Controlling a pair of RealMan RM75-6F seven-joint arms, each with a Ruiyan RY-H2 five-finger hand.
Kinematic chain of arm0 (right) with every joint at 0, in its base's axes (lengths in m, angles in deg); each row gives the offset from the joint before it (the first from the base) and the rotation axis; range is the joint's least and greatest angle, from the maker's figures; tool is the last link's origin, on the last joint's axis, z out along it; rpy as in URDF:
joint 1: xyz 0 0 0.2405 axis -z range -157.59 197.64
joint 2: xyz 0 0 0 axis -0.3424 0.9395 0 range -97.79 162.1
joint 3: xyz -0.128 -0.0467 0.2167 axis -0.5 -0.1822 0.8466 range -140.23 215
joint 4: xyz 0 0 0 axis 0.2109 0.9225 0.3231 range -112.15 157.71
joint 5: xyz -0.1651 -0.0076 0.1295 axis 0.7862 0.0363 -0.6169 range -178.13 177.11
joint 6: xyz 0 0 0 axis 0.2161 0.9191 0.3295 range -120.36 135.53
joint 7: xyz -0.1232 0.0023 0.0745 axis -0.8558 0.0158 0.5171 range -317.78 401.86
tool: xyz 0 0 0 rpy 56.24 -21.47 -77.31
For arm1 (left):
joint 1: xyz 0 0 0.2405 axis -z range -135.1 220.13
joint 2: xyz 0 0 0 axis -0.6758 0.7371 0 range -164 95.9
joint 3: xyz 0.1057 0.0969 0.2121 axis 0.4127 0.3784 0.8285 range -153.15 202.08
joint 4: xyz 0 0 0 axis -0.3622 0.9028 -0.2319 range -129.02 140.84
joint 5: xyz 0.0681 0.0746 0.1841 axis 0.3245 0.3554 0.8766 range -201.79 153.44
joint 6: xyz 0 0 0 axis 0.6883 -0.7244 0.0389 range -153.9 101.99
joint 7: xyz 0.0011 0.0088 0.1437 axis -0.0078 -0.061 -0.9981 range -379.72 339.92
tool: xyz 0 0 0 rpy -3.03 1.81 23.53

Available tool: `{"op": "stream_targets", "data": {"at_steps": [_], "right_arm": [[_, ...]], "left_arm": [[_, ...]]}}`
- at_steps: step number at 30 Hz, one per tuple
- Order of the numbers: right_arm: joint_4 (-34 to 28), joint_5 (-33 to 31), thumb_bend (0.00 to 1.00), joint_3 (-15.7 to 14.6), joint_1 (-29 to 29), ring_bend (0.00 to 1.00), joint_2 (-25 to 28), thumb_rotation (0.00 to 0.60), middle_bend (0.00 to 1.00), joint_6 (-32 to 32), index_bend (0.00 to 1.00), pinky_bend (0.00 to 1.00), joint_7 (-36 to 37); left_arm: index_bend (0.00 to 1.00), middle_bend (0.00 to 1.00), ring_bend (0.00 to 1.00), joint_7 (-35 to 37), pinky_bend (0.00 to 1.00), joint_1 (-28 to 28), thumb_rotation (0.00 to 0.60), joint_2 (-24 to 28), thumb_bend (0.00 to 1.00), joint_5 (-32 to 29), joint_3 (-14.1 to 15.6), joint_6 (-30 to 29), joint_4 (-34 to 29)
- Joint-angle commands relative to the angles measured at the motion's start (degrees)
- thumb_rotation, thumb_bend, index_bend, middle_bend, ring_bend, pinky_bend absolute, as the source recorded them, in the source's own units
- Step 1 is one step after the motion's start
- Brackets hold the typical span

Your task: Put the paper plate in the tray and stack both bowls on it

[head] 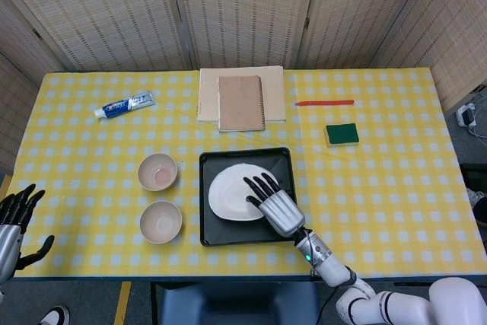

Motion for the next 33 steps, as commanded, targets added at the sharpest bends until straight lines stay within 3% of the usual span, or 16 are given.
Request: {"op": "stream_targets", "data": {"at_steps": [1, 7, 15, 23, 27, 33], "right_arm": [[-2.0, -0.7, 0.36, 0.0, 0.0, 0.0, 1.3, 0.6, 0.0, 0.1, 0.14, 0.0, -0.8], [-7.0, -1.2, 0.28, -1.0, 0.7, 0.0, 5.5, 0.6, 0.0, 0.4, 0.03, 0.0, -1.7], [-15.3, -3.5, 0.25, -1.7, 0.9, 0.0, 11.3, 0.6, 0.0, -1.7, 0.0, 0.0, 0.7], [-21.5, 2.8, 0.25, -7.5, 12.1, 0.0, 22.5, 0.6, 0.0, 16.4, 0.0, 0.0, 1.7], [-21.1, 0.9, 0.25, -10.6, 20.4, 0.0, 28.0, 0.6, 0.0, 25.2, 0.0, 0.0, 4.3], [-18.9, -0.8, 0.25, -12.4, 27.8, 0.0, 32.6, 0.6, 0.0, 32.1, 0.0, 0.0, 10.8]], "left_arm": [[0.0, 0.0, 0.0, 0.2, 0.0, 0.0, 0.6, 0.0, 0.37, -0.2, 0.0, 0.0, 0.0], [0.0, 0.0, 0.0, 1.1, 0.0, 0.0, 0.6, -0.2, 0.19, -0.8, -0.5, -0.1, 0.0], [0.0, 0.0, 0.0, 0.3, 0.0, -0.2, 0.6, -0.4, 0.17, -0.7, -0.4, -0.3, 0.0], [0.0, 0.0, 0.0, -0.7, 0.0, -0.1, 0.6, -0.2, 0.17, 0.0, 0.4, 0.5, -0.6], [0.0, 0.0, 0.0, -2.0, 0.0, 0.2, 0.6, -0.3, 0.17, 0.8, 1.1, 1.4, -1.2], [0.0, 0.0, 0.0, -5.9, 0.0, 0.5, 0.6, -0.7, 0.17, 1.3, 2.1, 2.9, -2.6]]}}
